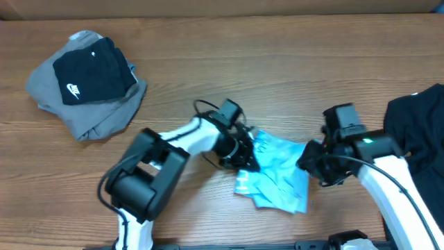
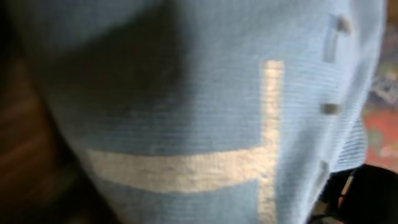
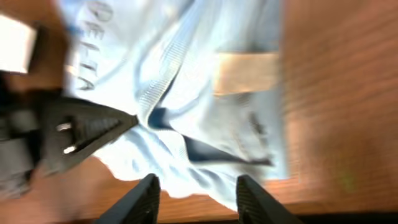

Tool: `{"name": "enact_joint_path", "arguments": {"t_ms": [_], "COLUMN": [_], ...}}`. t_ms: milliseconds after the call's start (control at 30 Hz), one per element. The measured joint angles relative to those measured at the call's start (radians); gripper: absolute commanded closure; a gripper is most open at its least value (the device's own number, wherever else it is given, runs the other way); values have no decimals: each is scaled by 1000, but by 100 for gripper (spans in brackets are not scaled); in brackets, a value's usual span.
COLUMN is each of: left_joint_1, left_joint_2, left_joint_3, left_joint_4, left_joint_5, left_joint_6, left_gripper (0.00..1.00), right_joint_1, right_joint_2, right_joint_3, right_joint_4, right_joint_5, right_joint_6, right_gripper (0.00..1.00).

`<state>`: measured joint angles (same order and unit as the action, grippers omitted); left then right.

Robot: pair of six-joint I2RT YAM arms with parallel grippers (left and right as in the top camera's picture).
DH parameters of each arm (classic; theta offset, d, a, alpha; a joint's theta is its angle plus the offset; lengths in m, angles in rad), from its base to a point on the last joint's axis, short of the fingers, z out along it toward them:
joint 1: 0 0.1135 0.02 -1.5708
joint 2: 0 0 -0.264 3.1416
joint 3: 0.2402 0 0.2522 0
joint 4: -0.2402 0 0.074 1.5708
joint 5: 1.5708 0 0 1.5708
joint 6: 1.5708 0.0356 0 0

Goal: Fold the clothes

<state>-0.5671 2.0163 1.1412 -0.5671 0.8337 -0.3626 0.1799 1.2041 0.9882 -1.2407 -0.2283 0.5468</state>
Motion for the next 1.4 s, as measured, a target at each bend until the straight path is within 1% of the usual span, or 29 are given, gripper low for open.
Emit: {"name": "enact_joint_path", "arguments": {"t_ms": [100, 233, 433, 567, 633, 667, 700, 767, 933, 1000, 1067, 1167, 1233, 1333, 1400], "left_joint_1": [103, 248, 553, 760, 830, 868, 897, 949, 1060, 1094, 1126, 1159, 1159, 1129, 1073], "left_joint_2": [-68, -191, -333, -358, -350, -340, -328, -302, -252, -251, -251, -251, -256, -291, -340], "left_joint_3": [37, 159, 414, 465, 465, 465, 465, 465, 463, 466, 492, 595, 688, 810, 897], "left_joint_4": [-106, -192, -234, -217, -224, -229, -234, -248, -313, -355, -428, -550, -623, -729, -819], "left_joint_5": [-21, -36, -51, -105, -149, -180, -211, -275, -370, -378, -375, -346, -321, -299, -294], "left_joint_6": [50, 105, 194, 243, 262, 270, 279, 293, 290, 279, 268, 266, 274, 307, 332], "left_gripper": [96, 96, 96, 96, 94, 87, 68, 0, 0, 0, 0, 0, 0, 0, 0], "right_joint_1": [-12, -16, -16, -16, -16, -16, -16, -16, -16, -16, -16, -16, -16, -16, -16], "right_joint_2": [-53, -83, -79, -78, -78, -78, -78, -78, -78, -78, -78, -79, -79, -90, -104], "right_joint_3": [71, 111, 112, 112, 112, 112, 112, 112, 112, 112, 112, 122, 161, 266, 358], "right_joint_4": [-18, -27, -30, -31, -32, -32, -33, -35, -42, -42, -42, -46, -53, -62, -73], "right_joint_5": [0, 0, 0, 0, 0, 0, 0, 0, 0, 0, -2, -16, -35, -60, -74], "right_joint_6": [-16, -28, -28, -27, -29, -28, -29, -29, -28, -28, -30, -51, -74, -109, -126], "right_gripper": [44, 43, 42, 42, 42, 42, 42, 42, 42, 45, 46, 45, 41, 37, 37]}}
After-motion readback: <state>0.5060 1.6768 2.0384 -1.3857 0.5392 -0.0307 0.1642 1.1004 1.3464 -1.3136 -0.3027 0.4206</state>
